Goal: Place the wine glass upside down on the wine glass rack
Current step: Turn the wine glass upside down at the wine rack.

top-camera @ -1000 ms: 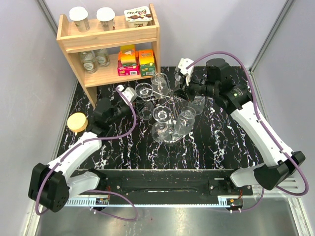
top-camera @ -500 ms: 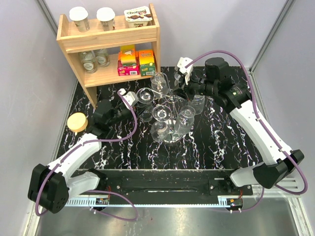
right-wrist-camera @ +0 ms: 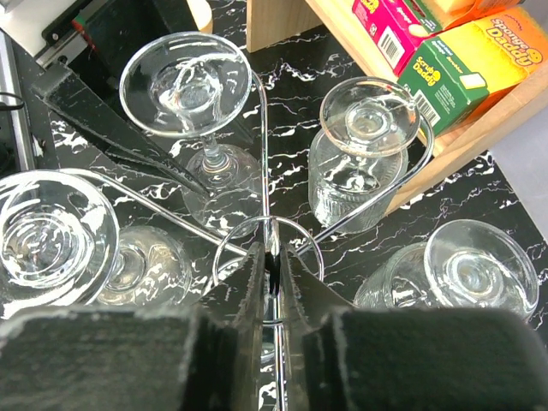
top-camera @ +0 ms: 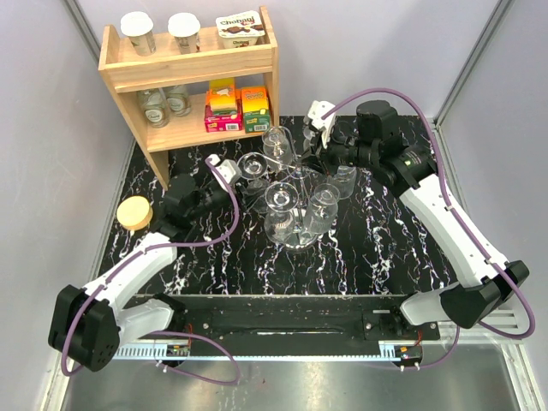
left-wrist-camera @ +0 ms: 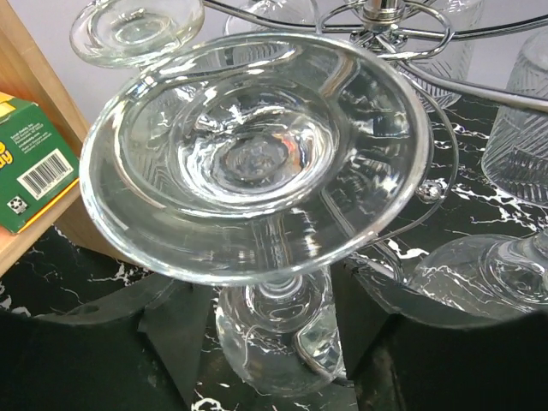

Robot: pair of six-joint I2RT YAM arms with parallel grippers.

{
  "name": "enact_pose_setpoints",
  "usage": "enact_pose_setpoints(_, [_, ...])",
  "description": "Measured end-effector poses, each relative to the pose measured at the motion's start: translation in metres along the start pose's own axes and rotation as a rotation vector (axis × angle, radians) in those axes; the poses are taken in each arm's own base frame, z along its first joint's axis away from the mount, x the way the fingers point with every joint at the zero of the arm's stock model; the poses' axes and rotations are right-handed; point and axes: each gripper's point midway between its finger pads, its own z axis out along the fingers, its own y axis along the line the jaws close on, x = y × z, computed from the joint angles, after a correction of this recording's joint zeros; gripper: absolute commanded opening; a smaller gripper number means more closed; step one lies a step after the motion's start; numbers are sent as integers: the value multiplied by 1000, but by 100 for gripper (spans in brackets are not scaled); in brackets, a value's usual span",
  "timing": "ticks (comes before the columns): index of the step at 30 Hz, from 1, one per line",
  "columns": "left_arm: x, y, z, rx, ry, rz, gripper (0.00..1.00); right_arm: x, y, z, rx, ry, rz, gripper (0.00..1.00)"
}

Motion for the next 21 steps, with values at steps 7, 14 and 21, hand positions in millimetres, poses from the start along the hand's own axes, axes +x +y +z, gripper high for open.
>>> enact_pose_setpoints(7, [2, 1, -1, -3, 33, -30, 90, 11, 3, 1, -12, 29, 9, 43])
enact_pose_setpoints(14, [0, 6, -5, -15, 90, -57, 99, 19, 6, -2, -8, 41, 2, 67])
enact_pose_setpoints(21, [-9, 13, -12, -32, 146, -84, 99, 17, 14, -18, 10, 19, -31, 83])
